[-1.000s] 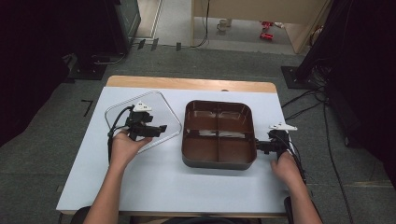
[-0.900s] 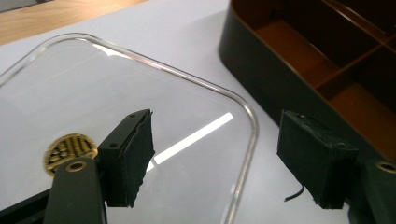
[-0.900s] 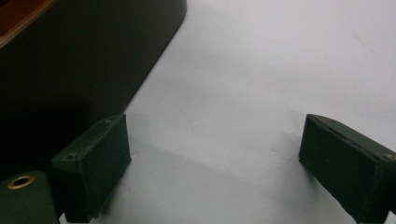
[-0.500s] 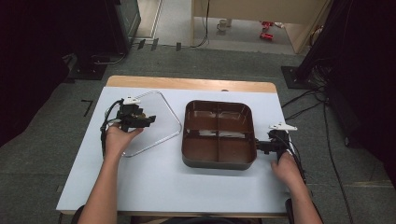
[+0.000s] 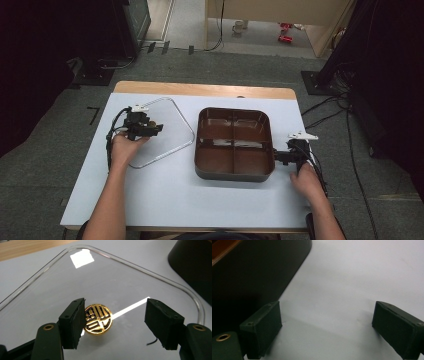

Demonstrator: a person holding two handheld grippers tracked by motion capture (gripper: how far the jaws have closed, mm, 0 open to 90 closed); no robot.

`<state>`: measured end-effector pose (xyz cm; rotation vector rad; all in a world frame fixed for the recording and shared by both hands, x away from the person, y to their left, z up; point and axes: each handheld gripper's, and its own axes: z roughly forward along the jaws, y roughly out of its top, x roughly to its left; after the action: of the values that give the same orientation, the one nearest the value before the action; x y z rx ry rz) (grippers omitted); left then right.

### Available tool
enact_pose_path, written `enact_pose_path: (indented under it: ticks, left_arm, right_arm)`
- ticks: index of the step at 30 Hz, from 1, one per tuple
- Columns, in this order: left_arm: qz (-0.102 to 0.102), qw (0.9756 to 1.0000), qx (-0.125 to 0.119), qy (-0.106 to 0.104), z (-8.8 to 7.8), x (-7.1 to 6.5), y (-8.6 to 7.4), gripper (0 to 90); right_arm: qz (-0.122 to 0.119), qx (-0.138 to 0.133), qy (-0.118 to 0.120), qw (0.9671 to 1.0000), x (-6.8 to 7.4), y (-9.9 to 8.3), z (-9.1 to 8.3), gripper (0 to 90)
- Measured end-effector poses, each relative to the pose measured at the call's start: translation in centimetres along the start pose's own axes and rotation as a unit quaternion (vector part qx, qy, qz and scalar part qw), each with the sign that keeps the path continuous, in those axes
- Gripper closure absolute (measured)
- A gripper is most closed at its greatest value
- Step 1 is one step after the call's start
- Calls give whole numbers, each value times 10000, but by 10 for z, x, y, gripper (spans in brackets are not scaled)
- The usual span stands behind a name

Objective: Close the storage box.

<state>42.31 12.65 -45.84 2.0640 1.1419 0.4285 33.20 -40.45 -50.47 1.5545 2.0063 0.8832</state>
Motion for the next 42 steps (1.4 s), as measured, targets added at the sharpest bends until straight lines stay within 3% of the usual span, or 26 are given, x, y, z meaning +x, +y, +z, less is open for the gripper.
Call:
enact_pose_path:
  ticks: [4, 8, 15, 20, 26, 29, 42]
  left_arm:
    - [-55, 9999, -128, 91, 0, 3, -3, 383]
    - [-125, 9997, 97, 188, 5, 10, -8, 382]
    - [-277, 9994, 121, 154, 11, 16, -12, 442]
    - [-246, 9994, 171, 156, 14, 15, -13, 530]
    - [-205, 9995, 118, 193, 16, 14, -13, 538]
    - [-155, 9996, 125, 180, 16, 13, -13, 583]
    - [-149, 9995, 196, 200, 14, 12, -10, 596]
  right_arm:
    - [0, 1, 0, 10000, 0, 0, 0, 83]
    - [-2, 0, -1, 10000, 0, 0, 0, 82]
    - [-1, 0, 0, 10000, 0, 0, 0, 82]
    - [6, 2, 0, 10000, 0, 0, 0, 82]
    - [3, 2, 0, 10000, 0, 0, 0, 82]
    - [3, 3, 1, 10000, 0, 0, 0, 82]
    - [5, 1, 0, 10000, 0, 0, 0, 82]
